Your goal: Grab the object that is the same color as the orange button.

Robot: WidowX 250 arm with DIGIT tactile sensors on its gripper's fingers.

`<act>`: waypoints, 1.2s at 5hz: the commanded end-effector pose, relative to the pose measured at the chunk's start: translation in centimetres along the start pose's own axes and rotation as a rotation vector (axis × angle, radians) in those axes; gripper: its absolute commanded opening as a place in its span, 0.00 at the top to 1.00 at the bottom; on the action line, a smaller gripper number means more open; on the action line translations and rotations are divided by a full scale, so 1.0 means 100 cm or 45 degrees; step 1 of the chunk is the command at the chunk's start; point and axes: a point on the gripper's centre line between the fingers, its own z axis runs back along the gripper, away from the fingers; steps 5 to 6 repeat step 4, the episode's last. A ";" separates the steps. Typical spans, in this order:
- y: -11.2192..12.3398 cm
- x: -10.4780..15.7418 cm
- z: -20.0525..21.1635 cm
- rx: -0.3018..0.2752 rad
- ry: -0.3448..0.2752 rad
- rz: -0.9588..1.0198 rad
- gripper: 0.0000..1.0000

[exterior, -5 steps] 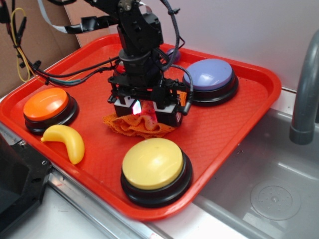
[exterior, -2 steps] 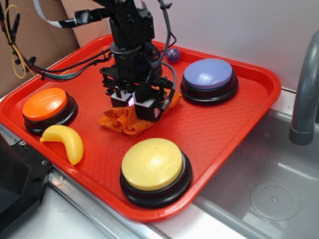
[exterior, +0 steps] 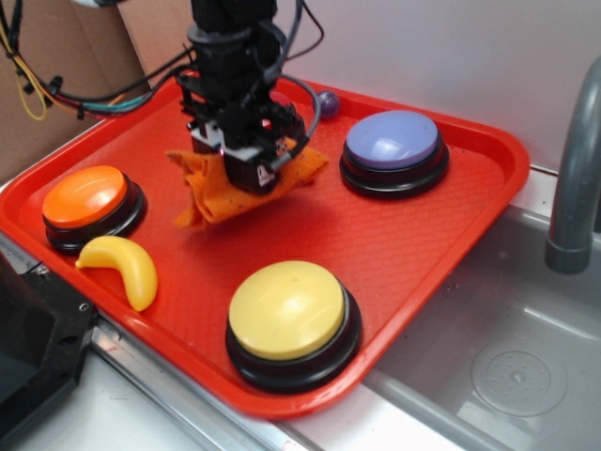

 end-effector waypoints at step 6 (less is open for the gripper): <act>0.023 -0.011 0.110 -0.064 -0.162 -0.210 1.00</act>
